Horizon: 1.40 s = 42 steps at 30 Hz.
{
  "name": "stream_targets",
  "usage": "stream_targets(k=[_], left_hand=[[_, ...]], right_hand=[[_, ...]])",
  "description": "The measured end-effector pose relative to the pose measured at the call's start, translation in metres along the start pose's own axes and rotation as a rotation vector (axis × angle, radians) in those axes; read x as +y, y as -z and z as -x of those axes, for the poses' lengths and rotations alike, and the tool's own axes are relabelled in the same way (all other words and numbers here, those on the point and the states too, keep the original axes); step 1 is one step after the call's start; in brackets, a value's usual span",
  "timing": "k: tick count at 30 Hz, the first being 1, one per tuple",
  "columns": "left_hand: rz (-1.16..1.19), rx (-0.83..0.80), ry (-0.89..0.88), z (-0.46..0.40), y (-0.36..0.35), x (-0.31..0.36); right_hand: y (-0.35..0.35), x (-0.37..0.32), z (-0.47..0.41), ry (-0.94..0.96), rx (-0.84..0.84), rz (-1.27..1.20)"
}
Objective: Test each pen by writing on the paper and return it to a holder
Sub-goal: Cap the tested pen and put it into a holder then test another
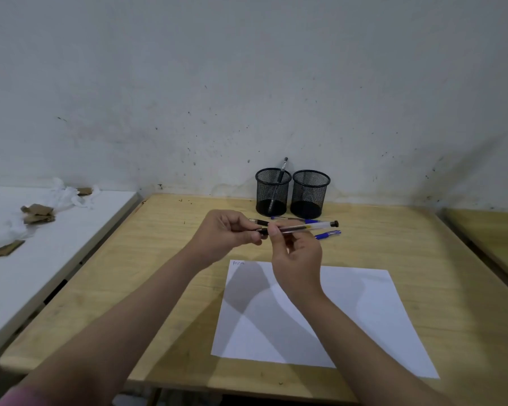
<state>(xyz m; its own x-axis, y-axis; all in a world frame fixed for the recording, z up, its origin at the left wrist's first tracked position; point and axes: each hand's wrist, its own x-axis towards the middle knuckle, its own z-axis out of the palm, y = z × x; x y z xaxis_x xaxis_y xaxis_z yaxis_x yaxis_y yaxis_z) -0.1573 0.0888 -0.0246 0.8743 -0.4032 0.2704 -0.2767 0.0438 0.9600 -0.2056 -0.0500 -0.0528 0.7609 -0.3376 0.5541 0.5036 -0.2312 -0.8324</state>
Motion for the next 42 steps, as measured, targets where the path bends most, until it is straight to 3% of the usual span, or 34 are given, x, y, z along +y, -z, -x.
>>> stream_targets(k=[10,15,16,19,21,26,31,38,42], left_hand=[[0.017,-0.115,0.007,-0.014,0.005,0.010],[-0.034,-0.180,0.058,-0.019,0.001,0.013],[-0.058,-0.137,0.067,-0.020,0.009,0.009],[-0.008,0.251,0.156,-0.009,0.070,-0.008],[-0.079,0.355,0.161,0.002,0.096,-0.019],[-0.412,0.324,0.139,-0.003,0.058,-0.050],[-0.659,0.340,0.105,-0.018,0.032,-0.075],[-0.544,0.276,0.197,-0.019,0.027,-0.075],[-0.560,0.277,0.164,0.001,0.034,-0.065]], right_hand=[[-0.002,-0.001,-0.001,0.214,0.105,-0.024],[-0.004,-0.006,0.001,0.210,0.132,-0.025],[0.001,-0.010,-0.001,0.211,0.170,-0.014],[0.039,-0.020,-0.026,0.268,0.345,-0.011],[0.059,-0.023,-0.041,0.234,0.404,-0.025],[0.032,-0.004,-0.027,0.045,0.216,-0.041],[0.029,0.007,-0.010,-0.017,0.138,-0.031],[0.031,0.015,-0.005,-0.099,0.076,-0.010],[0.029,0.022,-0.006,-0.200,0.011,0.003]])
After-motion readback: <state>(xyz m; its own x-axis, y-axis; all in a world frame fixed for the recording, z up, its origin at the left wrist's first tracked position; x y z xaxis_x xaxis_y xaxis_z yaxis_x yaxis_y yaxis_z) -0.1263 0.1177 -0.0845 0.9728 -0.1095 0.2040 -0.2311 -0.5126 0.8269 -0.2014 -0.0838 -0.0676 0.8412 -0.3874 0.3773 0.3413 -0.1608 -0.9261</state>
